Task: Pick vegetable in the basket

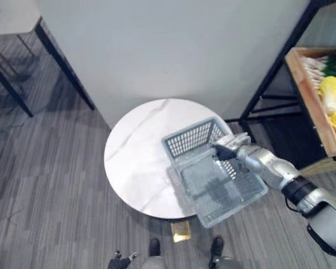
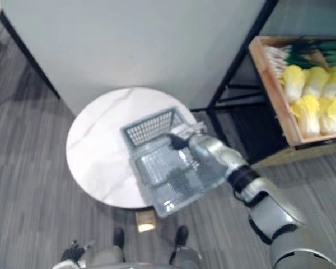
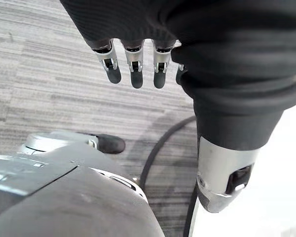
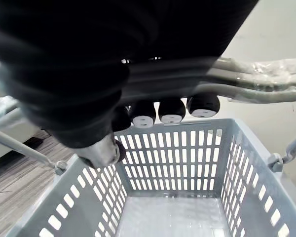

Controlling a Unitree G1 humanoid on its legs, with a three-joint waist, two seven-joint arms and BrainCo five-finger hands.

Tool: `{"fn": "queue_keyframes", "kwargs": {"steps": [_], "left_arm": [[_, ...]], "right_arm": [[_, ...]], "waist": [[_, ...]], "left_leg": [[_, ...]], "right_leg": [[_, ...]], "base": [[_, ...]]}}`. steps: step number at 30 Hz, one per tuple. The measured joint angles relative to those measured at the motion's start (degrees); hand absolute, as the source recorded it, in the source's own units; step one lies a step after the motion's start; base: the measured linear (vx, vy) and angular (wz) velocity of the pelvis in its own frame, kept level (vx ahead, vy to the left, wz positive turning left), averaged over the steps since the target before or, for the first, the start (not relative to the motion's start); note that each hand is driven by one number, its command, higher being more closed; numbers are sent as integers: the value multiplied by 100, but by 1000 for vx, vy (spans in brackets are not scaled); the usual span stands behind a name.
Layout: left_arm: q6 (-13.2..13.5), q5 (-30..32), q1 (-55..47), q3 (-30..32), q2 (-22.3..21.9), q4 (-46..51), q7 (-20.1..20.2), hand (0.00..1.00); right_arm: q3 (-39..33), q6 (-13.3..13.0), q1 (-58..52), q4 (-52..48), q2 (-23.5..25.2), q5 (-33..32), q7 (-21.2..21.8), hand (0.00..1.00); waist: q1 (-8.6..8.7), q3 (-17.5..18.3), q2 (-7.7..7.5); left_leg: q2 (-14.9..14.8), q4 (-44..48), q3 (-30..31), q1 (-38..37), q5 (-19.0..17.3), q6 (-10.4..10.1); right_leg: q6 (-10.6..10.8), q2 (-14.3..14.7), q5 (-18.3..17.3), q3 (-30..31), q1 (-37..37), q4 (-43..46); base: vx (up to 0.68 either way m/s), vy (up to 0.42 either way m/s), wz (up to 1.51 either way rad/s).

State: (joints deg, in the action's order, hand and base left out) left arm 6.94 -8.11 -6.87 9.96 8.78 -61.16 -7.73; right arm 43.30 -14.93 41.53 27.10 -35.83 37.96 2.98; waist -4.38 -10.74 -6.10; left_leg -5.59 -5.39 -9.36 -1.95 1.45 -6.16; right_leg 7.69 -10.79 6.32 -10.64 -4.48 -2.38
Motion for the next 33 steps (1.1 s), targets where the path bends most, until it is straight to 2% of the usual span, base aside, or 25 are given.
{"fn": "queue_keyframes", "kwargs": {"steps": [2, 4, 6, 10, 15, 16, 18, 19, 21, 24, 25, 26, 27, 28, 29, 30, 31, 32, 33], "left_arm": [[0, 43, -12, -8, 8, -3, 30, 0], [-13, 55, -70, -61, 23, -56, 75, 0], [-12, 88, -105, -95, 20, -55, 122, 0], [-10, 221, -181, -183, 28, -168, 161, 0], [-13, 222, -233, -300, 5, -228, 190, 0], [-13, 221, -240, -297, 0, -226, 191, 0], [-11, 218, -303, -295, -11, -208, 193, 0], [-12, 219, -324, -296, -15, -208, 194, 0], [-18, 219, -424, -304, -20, -220, 253, 0], [-23, 220, -410, -318, 29, -220, 353, 0], [-1, 229, -381, -337, 89, -209, 381, 0], [1, 248, -355, -334, 105, -213, 391, 0], [-3, 283, -255, -340, 133, -222, 400, 0], [6, 429, -214, -297, 132, -353, 409, 0], [3, 487, -174, -298, 154, -384, 414, 0], [16, 570, -192, -322, 166, -371, 411, 0], [4, 622, -187, -355, 177, -353, 414, 0], [-11, 623, -186, -410, 221, -348, 394, 0], [-11, 640, -182, -520, 222, -326, 397, 0]], "right_arm": [[1, -74, -184, -172, -173, -68, 36, 100], [0, -159, -406, -325, -378, -124, 130, 100], [-2, -209, -609, -426, -598, -207, 132, 100], [-46, -220, -1018, -452, -942, -203, 131, 100], [-1057, -169, -1989, -663, -1369, -185, 112, 100], [-1207, -165, -2140, -683, -1387, -183, 104, 100], [-1807, -151, -2854, -1017, -1474, -179, 98, 100], [-1970, -161, -3030, -1134, -1507, -180, 93, 100], [-2688, -170, -3791, -1578, -1506, -181, -52, 100], [-3210, -146, -4176, -1987, -1479, -182, -253, 100], [-3279, -114, -4157, -2132, -1480, -173, -343, 100], [-3284, -79, -4152, -2218, -1480, -168, -361, 100], [-3268, -62, -4094, -2306, -1445, -166, -376, 100], [-3108, -24, -3774, -2312, -1196, -52, -386, 100], [-3060, -25, -3742, -2338, -1139, -22, -402, 100], [-2883, -33, -3657, -2316, -1112, -16, -445, 100], [-2841, -55, -3584, -2266, -1095, -17, -458, 100], [-2803, -69, -3458, -2192, -1051, -16, -510, 100], [-2794, -60, -3358, -2181, -1035, -9, -513, 100]], "waist": [[12, 32, -2], [122, 143, 11], [127, 188, 34], [264, 384, 102], [309, 462, 226], [322, 464, 231], [384, 465, 253], [437, 459, 270], [632, 439, 279], [771, 416, 240], [844, 406, 208], [869, 405, 194], [876, 394, 177], [686, 322, 355], [731, 285, 383], [709, 274, 338], [701, 251, 314], [637, 250, 302], [572, 265, 271]], "left_leg": [[-6, 0, -91, -46, -11, 4], [-8, -1, -163, -52, -13, 3], [-25, -1, -263, -119, -29, -14], [-46, -1, -340, -150, -56, -22], [-64, 5, -527, -329, -125, -32], [-83, 102, -540, -327, -190, -32], [-226, 976, -535, -101, -697, -41], [-251, 1137, -524, -65, -793, -37], [-268, 1514, -533, -9, -1055, -8], [-262, 2084, -758, 381, -1349, 88], [-265, 2406, -1093, 635, -1551, 182], [-276, 2541, -1220, 737, -1617, 232], [-319, 2644, -1477, 807, -1644, 368], [-725, 2461, -2301, 749, -1523, 599], [-806, 2361, -2481, 704, -1444, 603], [-801, 2018, -2847, 410, -1231, 579], [-808, 1923, -3075, 266, -1167, 598], [-874, 1921, -3442, 156, -1139, 615], [-963, 1975, -3784, 111, -1134, 607]], "right_leg": [[22, 19, 24, 93, -1, -19], [24, 36, 48, 194, -25, -67], [28, 67, 50, 307, -25, -67], [28, 96, 51, 378, -34, -68], [15, 144, 65, 556, 21, -61], [15, 150, 65, 568, 54, -48], [-4, 173, -72, 615, 88, 214], [1, 172, -131, 619, 79, 317], [36, 118, -351, 692, -29, 789], [151, 70, -296, 1047, -445, 1044], [299, 93, -38, 1447, -754, 989], [319, 107, 155, 1551, -867, 910], [322, 196, 679, 1677, -1080, 687], [-350, 505, 1411, 1282, -1249, 436], [-931, 534, 800, 683, -1371, 1202], [-1383, 322, -413, -346, -1404, 2677], [-1390, 185, -738, -669, -1314, 3177], [-1362, -88, -1040, -1037, -1137, 3751], [-1333, -335, -1179, -1130, -1085, 4136]], "base": [[-48, -5, -22], [-71, -14, -21], [-43, -15, -25], [-13, -15, -14], [9, -8, -16], [21, 1, -15], [16, 3, -11], [-9, 9, -5], [-35, 55, -7], [-110, 107, -52], [-213, 147, -87], [-305, 199, -123], [-306, 118, -200], [-308, 93, -207], [-282, 66, -223], [-170, 77, -128], [-191, 87, -165], [-177, 34, -161], [-195, -3, -153]]}}
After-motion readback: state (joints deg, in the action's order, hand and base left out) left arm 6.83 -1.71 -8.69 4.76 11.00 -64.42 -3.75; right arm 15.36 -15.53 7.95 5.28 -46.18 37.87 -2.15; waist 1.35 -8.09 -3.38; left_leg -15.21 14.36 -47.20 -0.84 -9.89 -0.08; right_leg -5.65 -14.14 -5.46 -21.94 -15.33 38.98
